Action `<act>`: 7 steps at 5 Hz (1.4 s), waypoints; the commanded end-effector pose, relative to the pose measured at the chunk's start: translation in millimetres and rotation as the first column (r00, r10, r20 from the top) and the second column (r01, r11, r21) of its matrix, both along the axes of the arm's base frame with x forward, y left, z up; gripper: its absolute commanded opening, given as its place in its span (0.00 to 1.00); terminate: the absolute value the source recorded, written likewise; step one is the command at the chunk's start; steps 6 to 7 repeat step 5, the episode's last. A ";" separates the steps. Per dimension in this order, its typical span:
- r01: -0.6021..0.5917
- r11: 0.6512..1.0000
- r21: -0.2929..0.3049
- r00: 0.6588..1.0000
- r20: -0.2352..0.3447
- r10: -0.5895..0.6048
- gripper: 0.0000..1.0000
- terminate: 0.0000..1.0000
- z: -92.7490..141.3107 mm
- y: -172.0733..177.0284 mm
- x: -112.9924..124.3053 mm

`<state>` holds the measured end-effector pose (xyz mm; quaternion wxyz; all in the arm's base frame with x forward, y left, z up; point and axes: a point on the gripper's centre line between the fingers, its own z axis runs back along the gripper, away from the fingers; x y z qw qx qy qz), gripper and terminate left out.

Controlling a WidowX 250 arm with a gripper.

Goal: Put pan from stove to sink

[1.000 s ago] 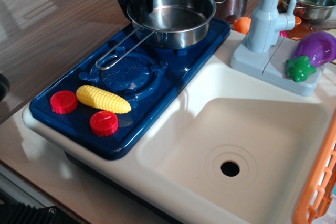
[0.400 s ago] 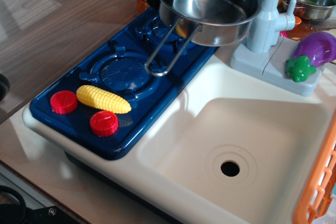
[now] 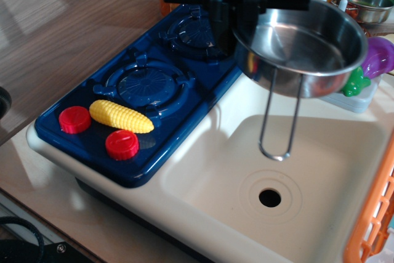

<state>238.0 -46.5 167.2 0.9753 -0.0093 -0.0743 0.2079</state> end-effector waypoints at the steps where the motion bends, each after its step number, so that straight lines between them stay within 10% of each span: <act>1: -0.033 0.999 -0.006 0.998 0.045 0.033 0.00 0.00 3.4 -3.3 -21.2; 2: -0.034 0.999 -0.026 0.998 0.046 0.035 0.00 0.00 -0.9 -1.1 -32.7; 3: -0.021 0.998 -0.059 0.997 0.073 0.026 1.00 0.00 -3.1 0.8 -34.3; 4: -0.021 0.998 -0.059 0.997 0.073 0.026 1.00 0.00 -3.1 0.8 -34.3; 5: -0.021 0.998 -0.059 0.997 0.073 0.026 1.00 1.00 -3.1 0.8 -34.3; 7: -0.021 0.998 -0.059 0.997 0.073 0.026 1.00 1.00 -3.1 0.8 -34.3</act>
